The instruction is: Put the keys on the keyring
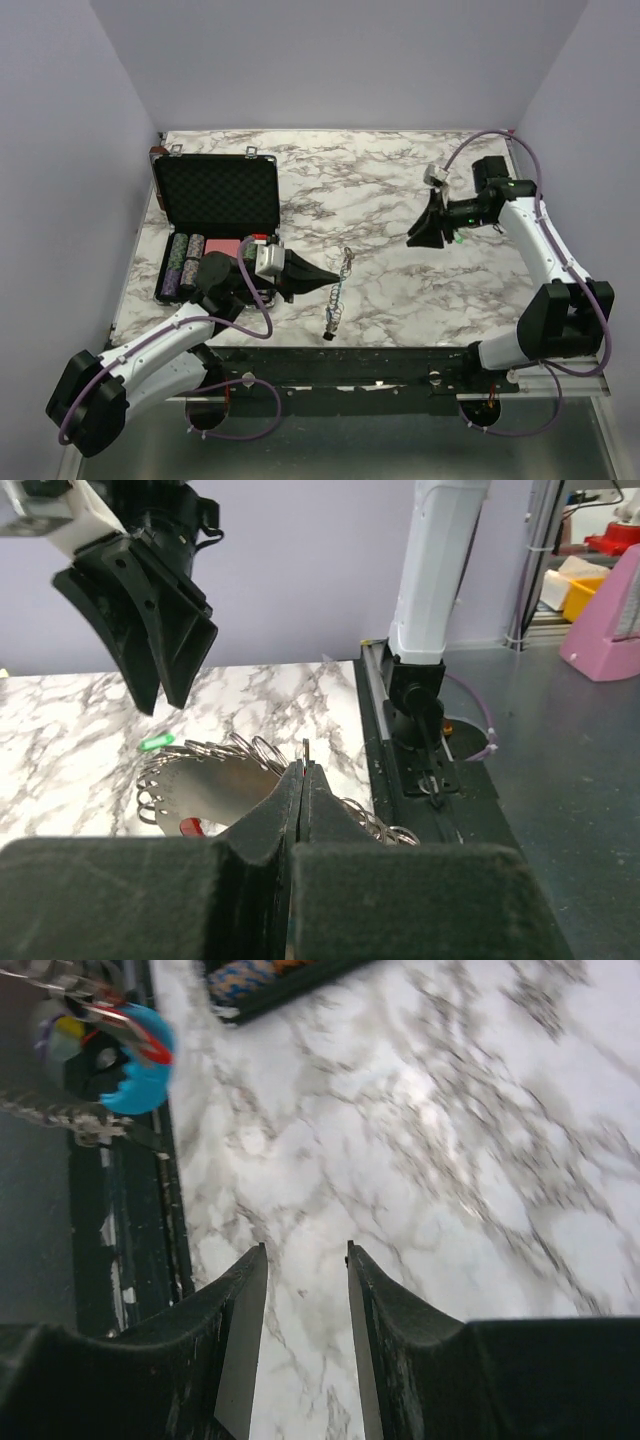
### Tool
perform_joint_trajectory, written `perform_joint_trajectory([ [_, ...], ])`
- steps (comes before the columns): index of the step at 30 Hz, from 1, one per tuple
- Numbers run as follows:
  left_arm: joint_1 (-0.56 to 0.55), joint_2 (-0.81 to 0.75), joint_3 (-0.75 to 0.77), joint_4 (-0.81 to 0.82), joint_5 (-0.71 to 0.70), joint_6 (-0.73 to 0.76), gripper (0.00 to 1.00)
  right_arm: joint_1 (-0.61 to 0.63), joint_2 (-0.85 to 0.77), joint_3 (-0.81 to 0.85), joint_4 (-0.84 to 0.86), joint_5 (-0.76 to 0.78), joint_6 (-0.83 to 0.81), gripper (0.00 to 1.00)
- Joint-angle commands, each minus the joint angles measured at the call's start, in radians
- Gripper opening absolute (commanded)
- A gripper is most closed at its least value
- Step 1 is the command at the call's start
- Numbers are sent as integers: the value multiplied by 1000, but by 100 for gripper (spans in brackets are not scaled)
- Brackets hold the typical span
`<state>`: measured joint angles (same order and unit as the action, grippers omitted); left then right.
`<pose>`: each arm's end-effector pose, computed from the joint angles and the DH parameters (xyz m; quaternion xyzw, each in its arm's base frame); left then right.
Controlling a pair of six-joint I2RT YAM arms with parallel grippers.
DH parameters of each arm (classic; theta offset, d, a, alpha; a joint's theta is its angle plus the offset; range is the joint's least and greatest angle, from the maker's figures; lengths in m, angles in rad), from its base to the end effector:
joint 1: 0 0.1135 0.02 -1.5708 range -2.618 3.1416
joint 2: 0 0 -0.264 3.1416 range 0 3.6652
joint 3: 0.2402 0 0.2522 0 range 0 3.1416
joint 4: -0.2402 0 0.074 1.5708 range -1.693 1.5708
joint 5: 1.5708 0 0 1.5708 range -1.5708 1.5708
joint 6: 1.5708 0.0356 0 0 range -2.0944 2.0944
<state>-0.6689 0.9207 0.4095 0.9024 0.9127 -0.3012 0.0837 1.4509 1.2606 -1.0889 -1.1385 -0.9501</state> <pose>0.1330 -0.1410 0.2927 0.4513 0.4239 -0.5647 0.5457 0.2622 0.0544 0.3030 -0.4799 0.6858 0.4326 0.3349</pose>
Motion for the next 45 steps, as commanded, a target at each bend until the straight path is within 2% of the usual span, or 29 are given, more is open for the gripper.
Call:
perform_joint_trajectory([
  [1,12,-66,64,-189,-63,137,0,-198,43,-41,132,112,163,46],
  [6,35,-126,77,-331,-83,208,0,-366,109,-79,252,258,244,46],
  [11,51,-164,81,-416,-87,254,0,-381,156,-92,469,448,408,46],
  [15,51,-181,107,-477,-89,277,0,-381,264,-32,546,540,549,43],
  [18,51,-197,118,-516,-80,297,0,-381,318,-7,580,575,591,43],
  [22,52,-204,133,-572,-75,350,0,-383,413,69,551,569,605,43],
  [31,60,-195,143,-605,-67,373,0,-380,594,249,388,530,571,40],
  [45,63,-191,149,-625,-69,387,0,-371,683,321,251,520,530,41],
])
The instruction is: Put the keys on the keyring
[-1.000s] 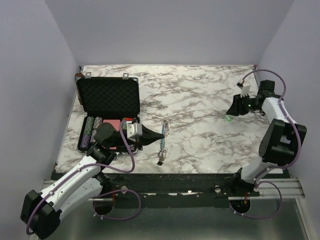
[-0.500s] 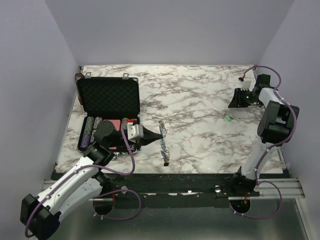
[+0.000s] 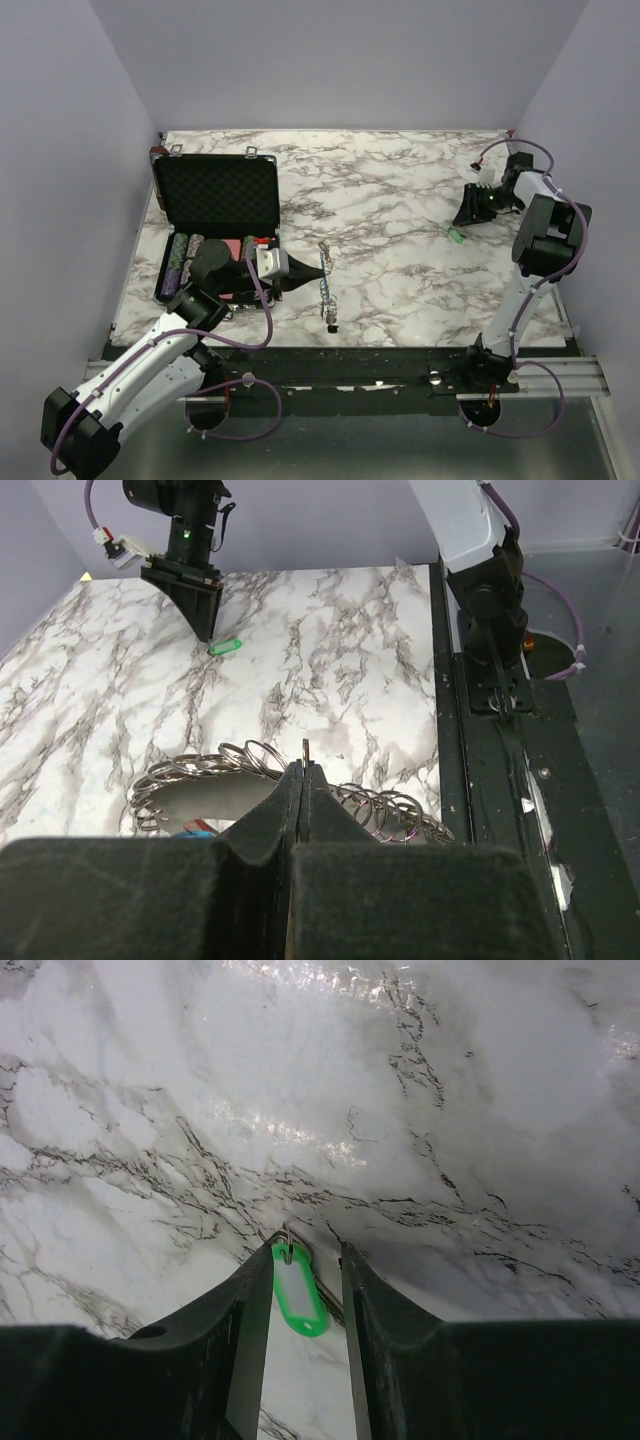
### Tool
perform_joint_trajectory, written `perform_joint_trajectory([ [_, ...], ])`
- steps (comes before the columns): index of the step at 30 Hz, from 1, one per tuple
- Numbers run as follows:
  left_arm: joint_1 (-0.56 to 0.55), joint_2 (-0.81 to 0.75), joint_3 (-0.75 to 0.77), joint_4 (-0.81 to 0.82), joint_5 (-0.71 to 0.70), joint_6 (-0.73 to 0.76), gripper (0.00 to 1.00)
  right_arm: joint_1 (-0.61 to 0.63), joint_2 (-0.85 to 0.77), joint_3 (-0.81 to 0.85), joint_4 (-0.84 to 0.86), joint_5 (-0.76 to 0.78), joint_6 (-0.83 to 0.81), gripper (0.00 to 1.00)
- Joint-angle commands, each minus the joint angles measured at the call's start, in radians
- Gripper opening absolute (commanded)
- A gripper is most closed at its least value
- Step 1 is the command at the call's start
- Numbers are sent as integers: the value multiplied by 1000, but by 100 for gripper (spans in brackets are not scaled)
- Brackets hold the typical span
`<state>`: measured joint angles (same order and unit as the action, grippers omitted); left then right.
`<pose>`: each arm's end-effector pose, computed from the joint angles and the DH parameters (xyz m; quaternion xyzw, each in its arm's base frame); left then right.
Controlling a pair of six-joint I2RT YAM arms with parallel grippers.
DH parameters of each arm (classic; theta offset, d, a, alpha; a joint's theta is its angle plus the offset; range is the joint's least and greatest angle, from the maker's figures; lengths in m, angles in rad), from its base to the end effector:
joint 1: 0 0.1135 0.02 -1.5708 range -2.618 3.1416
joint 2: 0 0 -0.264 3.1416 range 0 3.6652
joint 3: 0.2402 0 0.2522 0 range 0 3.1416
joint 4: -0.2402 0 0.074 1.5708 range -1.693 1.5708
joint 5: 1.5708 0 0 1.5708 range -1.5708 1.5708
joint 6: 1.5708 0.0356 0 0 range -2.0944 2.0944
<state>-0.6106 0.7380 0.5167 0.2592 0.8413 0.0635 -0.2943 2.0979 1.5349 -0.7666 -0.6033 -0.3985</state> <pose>0.1278 -0.1218 0.2996 0.4870 0.5002 -0.4503 0.5566 0.4046 -0.1015 0.1613 -0.0851 0.9448 0.2384 0.2082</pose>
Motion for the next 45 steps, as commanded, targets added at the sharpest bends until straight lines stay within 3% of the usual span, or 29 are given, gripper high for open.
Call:
perform_joint_trajectory([
  [1,6,-8,42,18,2,24,0,7,40,53,-76,-15,-25,41],
  [45,5,3,51,2,-1,29,0,37,108,120,-160,-9,-53,17],
])
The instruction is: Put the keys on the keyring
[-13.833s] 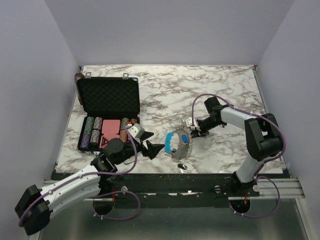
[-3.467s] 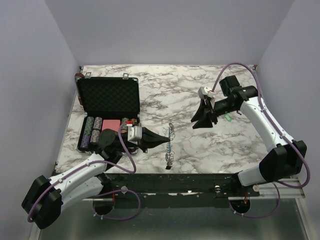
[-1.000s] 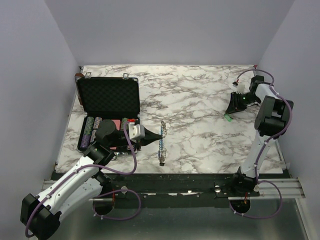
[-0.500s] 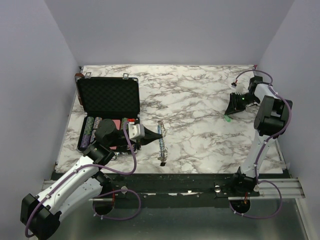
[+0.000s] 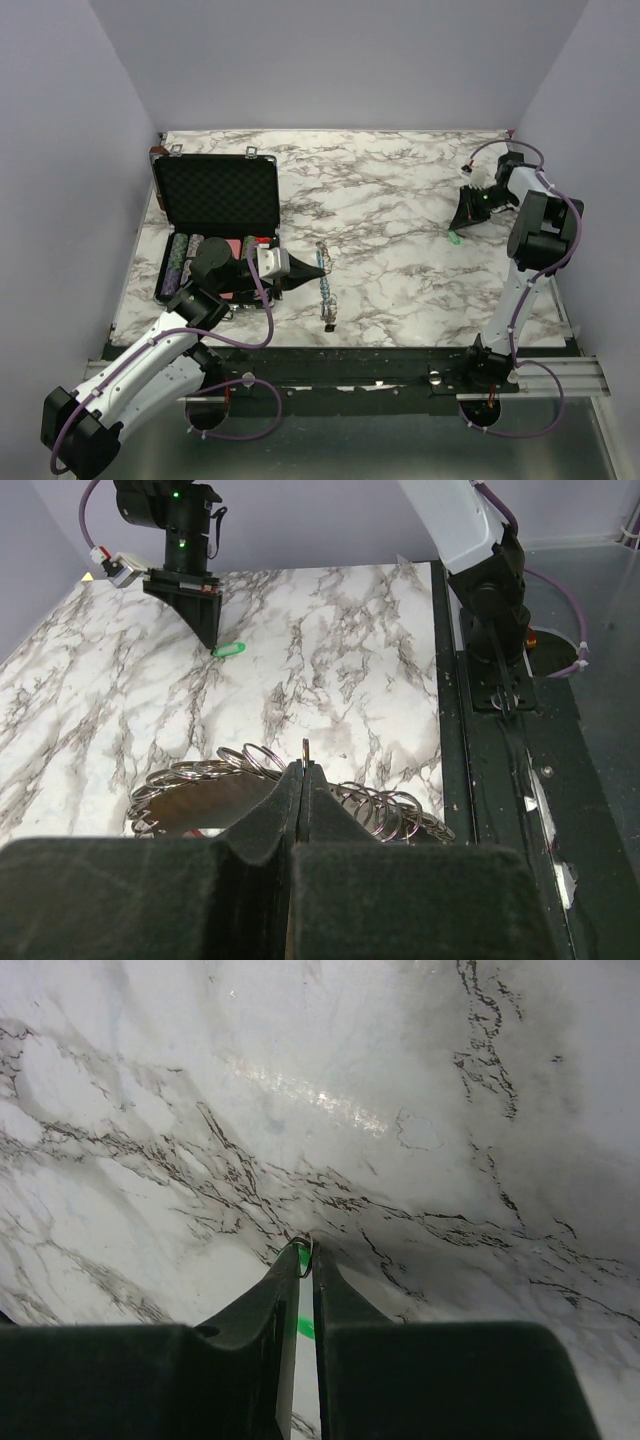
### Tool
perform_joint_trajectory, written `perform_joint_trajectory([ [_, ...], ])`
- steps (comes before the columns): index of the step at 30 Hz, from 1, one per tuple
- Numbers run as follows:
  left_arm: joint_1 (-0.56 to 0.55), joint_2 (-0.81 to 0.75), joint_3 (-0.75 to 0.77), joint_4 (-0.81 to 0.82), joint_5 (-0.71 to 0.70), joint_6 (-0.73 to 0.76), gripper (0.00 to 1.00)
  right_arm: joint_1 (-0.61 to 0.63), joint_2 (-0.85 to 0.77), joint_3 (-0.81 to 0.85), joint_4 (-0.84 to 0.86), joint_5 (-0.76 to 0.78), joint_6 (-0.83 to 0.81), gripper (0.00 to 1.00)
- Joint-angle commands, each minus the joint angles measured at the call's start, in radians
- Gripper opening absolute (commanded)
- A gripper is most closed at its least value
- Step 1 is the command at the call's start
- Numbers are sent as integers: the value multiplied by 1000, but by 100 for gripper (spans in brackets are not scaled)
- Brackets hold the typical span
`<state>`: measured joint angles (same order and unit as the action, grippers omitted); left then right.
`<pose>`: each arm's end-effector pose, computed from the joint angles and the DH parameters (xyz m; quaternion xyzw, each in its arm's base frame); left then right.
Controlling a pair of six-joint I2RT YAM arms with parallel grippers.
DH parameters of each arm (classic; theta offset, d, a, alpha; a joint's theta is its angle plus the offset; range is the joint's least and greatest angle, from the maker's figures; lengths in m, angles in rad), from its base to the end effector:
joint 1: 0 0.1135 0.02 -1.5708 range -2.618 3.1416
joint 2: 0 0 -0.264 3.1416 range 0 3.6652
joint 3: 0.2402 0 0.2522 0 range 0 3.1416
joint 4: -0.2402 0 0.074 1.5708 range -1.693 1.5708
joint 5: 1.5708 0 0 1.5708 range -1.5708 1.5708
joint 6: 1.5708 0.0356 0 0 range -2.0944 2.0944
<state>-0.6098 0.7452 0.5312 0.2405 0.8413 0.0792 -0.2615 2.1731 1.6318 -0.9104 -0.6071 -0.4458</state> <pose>0.1289 -0.1224 0.3017 0.4904 0.5006 -0.4464 0.5564 0.4136 -0.0897 0.1537 -0.1054 0.9469 0.2602 0.1566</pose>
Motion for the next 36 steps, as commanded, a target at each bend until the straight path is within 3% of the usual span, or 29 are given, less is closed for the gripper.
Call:
perform_joint_trajectory([
  [1,4,-4,35,20,-2,13,0,4,34,23,-16,-5,-2,18],
  [8,5,-4,36,20,-2,13,0,5,37,23,-16,0,-2,21],
  [22,4,-1,36,19,-2,14,0,8,30,20,-36,-39,-25,0],
  [36,4,-17,29,29,-8,8,0,21,-251,-111,-84,-299,-273,0],
])
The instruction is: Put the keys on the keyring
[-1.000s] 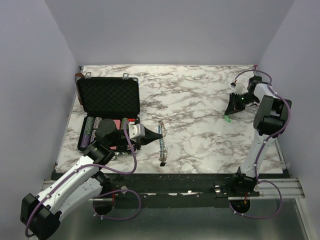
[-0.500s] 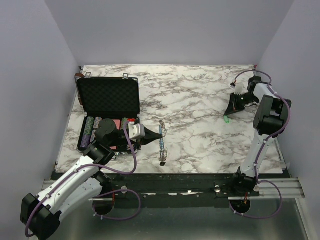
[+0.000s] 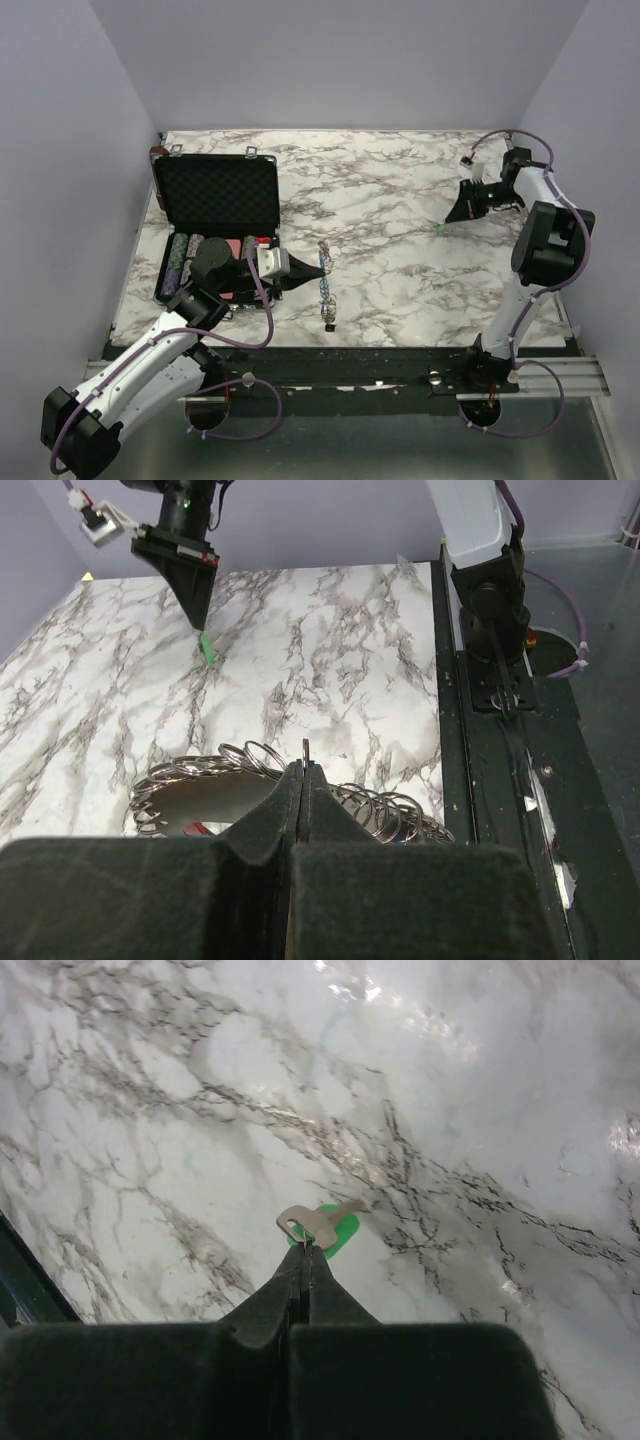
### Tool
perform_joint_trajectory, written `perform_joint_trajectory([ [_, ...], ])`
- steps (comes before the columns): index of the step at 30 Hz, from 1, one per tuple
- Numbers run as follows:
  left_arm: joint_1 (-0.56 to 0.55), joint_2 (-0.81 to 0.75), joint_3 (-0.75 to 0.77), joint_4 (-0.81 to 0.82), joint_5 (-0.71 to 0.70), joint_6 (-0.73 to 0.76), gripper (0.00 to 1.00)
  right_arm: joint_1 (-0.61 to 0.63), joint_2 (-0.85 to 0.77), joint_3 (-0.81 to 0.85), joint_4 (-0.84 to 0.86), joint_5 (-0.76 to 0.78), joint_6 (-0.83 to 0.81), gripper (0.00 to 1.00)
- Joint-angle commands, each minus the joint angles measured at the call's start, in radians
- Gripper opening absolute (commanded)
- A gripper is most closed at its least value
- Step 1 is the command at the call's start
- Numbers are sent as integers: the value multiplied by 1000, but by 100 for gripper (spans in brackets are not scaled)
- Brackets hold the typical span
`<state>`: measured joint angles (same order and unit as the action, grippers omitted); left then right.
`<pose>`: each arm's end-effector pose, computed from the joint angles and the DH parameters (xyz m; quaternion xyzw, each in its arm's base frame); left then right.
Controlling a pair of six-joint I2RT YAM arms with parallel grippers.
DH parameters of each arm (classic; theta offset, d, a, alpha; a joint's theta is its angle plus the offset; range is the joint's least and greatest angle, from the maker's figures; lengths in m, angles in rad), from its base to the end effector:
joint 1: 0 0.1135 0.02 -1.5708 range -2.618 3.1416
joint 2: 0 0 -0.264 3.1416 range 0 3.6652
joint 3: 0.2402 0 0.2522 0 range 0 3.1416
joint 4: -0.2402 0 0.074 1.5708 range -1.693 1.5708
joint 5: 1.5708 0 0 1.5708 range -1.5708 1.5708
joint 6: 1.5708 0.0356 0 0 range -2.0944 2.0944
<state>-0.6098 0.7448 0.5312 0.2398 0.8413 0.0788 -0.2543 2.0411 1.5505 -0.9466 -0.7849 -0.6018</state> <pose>0.1288 -0.1224 0.3017 0.4903 0.5008 -0.4465 0.5562 0.3907 -0.0756 0.1880 -0.1845 0.9036 0.3216 0.2145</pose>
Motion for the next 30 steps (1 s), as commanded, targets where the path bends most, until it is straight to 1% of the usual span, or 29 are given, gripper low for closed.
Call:
perform_joint_trajectory([
  [1,4,-18,30,32,-7,7,0,18,-140,-47,-58,-141,-139,0],
  [6,4,-19,29,39,-2,1,0,65,-266,-110,-107,-258,-291,0],
  [11,4,-28,26,46,-7,-5,0,147,-399,-173,-135,-342,-427,0],
  [12,4,-30,26,46,-8,-5,0,170,-432,-185,-130,-356,-446,0],
  [15,4,-33,23,49,-13,-8,0,234,-496,-207,-90,-361,-435,0],
  [17,4,-38,24,52,-16,-11,0,254,-525,-216,-81,-372,-443,1],
  [18,4,-39,23,52,-18,-13,0,291,-539,-220,-84,-379,-458,0],
  [20,4,-44,21,58,-21,-16,0,326,-550,-219,-131,-378,-537,0],
  [22,4,-47,21,59,-25,-16,0,369,-544,-202,-222,-361,-657,0],
  [24,5,-51,18,62,-28,-16,0,392,-538,-187,-289,-353,-742,0],
  [29,4,-50,13,81,-33,-25,0,443,-516,-124,-475,-336,-927,0],
  [30,4,-48,12,90,-34,-33,0,457,-515,-115,-474,-327,-909,0],
])
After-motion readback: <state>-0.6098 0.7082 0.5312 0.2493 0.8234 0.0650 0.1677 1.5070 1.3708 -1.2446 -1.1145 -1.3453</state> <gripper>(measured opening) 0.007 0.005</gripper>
